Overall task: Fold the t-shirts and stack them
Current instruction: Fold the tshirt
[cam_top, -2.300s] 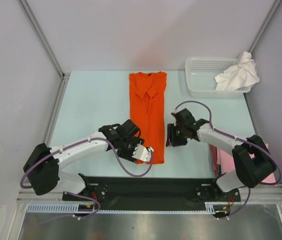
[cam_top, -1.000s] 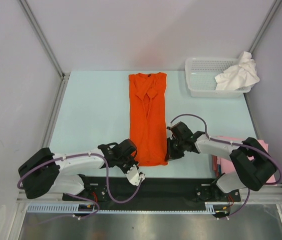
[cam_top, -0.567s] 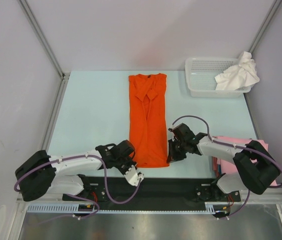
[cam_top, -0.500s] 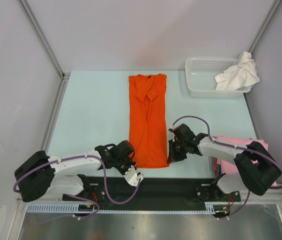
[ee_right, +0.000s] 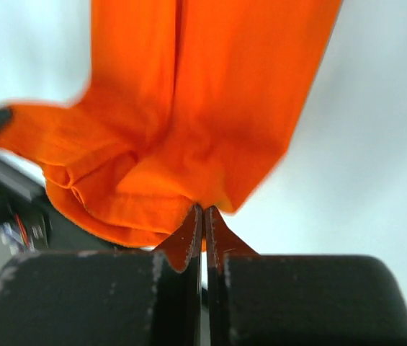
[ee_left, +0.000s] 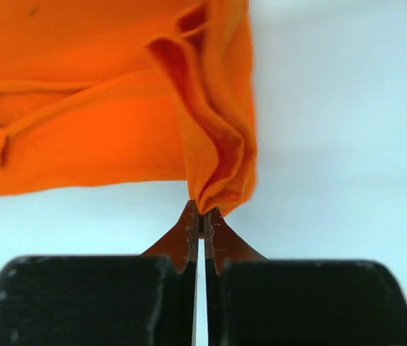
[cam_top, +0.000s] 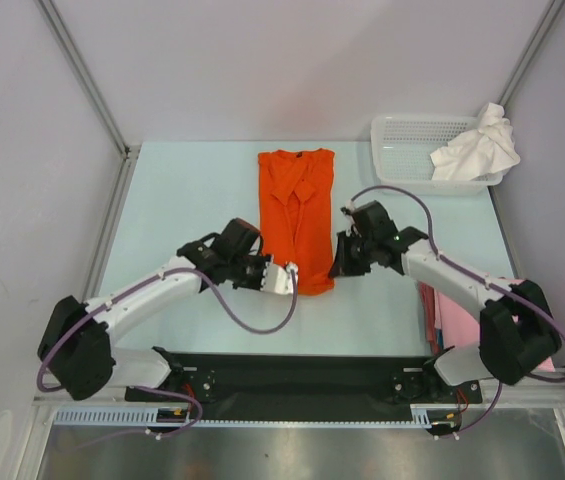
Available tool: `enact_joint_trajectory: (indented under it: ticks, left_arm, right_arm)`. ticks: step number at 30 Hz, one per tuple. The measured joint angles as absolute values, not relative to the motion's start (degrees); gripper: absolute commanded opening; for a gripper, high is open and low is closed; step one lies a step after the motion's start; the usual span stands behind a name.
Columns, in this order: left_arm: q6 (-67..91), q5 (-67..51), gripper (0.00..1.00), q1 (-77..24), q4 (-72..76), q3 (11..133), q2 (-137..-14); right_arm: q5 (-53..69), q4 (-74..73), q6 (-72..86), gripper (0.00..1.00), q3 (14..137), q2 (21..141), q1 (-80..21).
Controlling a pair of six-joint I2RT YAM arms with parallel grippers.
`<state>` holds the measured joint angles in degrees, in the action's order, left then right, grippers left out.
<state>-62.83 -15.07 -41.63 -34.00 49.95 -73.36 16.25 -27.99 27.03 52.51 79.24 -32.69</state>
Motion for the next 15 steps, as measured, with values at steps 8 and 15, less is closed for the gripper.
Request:
enact_joint_trajectory:
  ticks: [8, 15]
  left_arm:
    - [-61.28, -15.64, 0.0, -33.28, -36.47, 68.82, -92.38]
    - [-59.72, -15.09, 0.0, -28.27, -35.18, 84.16, -106.13]
  right_arm:
    - [14.92, -25.39, 23.7, 0.0, 71.07, 97.51, -24.97]
    - [15.42, -23.77, 22.76, 0.0, 80.79, 107.42, -21.8]
